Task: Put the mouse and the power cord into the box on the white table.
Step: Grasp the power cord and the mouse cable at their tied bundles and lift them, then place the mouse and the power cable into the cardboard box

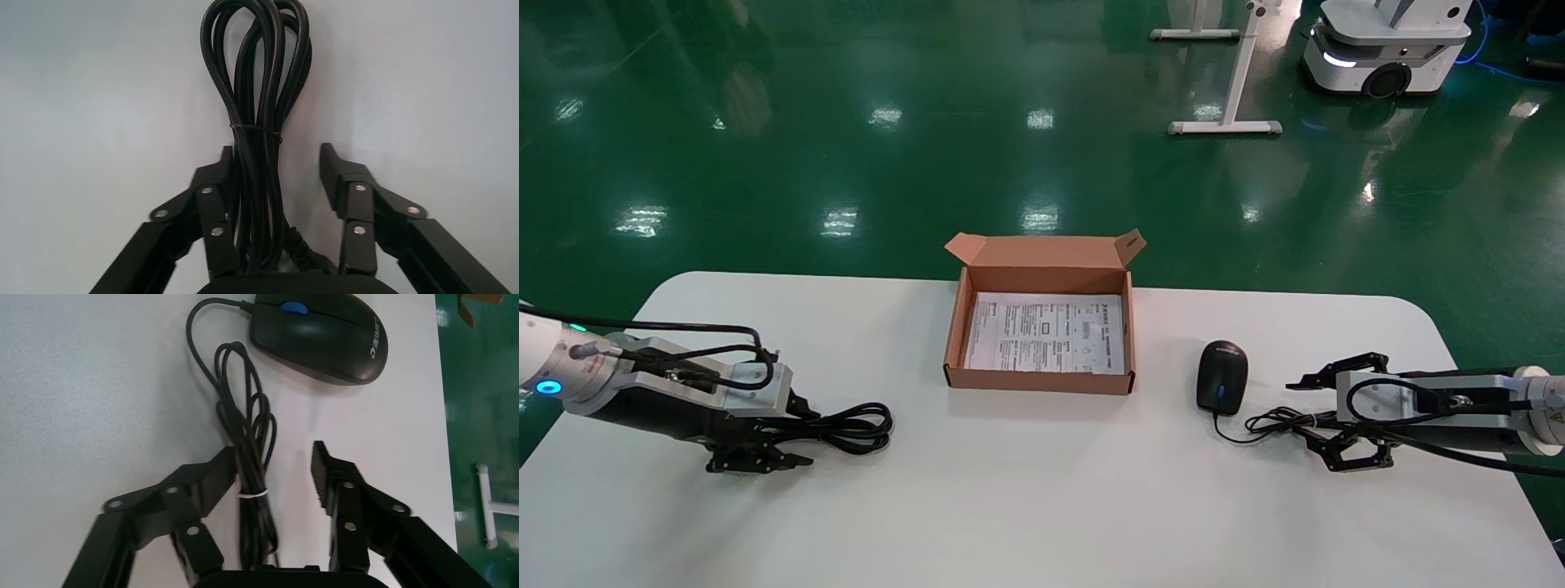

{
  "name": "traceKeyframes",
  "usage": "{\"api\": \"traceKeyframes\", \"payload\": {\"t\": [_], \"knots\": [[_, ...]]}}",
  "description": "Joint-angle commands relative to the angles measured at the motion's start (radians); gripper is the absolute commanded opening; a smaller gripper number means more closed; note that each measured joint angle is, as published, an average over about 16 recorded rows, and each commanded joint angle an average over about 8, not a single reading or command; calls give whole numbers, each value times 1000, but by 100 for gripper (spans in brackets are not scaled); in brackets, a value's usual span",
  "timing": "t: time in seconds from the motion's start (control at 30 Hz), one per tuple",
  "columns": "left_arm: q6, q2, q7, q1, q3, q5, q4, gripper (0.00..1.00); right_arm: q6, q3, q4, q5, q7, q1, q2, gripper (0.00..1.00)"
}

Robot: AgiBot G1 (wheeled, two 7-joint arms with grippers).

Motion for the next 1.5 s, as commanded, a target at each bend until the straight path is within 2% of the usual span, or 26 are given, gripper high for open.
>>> {"api": "traceKeyframes", "payload": {"t": [0.03, 0.5, 0.67, 0.77, 0.93, 1.1, 1.27, 1.5], "knots": [[1, 0, 0, 0, 0, 0, 0, 0, 0, 0, 0, 0, 0, 0, 0, 0], [0, -1, -2, -1, -2, -3, -1, 0, -1, 0, 1, 2, -1, -1, 1, 0], [36, -13, -19, -29, -17, -25, 4, 0, -13, 4, 13, 8, -11, 16, 16, 0], [78, -30, -35, -65, -34, -50, 6, 0, -37, 14, 23, 22, -7, 45, 38, 0], [142, -65, -80, -157, -74, -108, 4, 0, -99, 39, 31, 58, 70, 145, 71, 0], [156, -73, -139, -266, -106, -154, -22, 0, -121, 65, 58, 95, 148, 253, 55, 0], [69, -35, -195, -321, -133, -190, -55, 0, -92, 91, 78, 132, 185, 292, -20, 0], [-154, 62, -226, -291, -162, -224, -97, 0, -29, 111, 86, 166, 185, 260, -154, 0]]}}
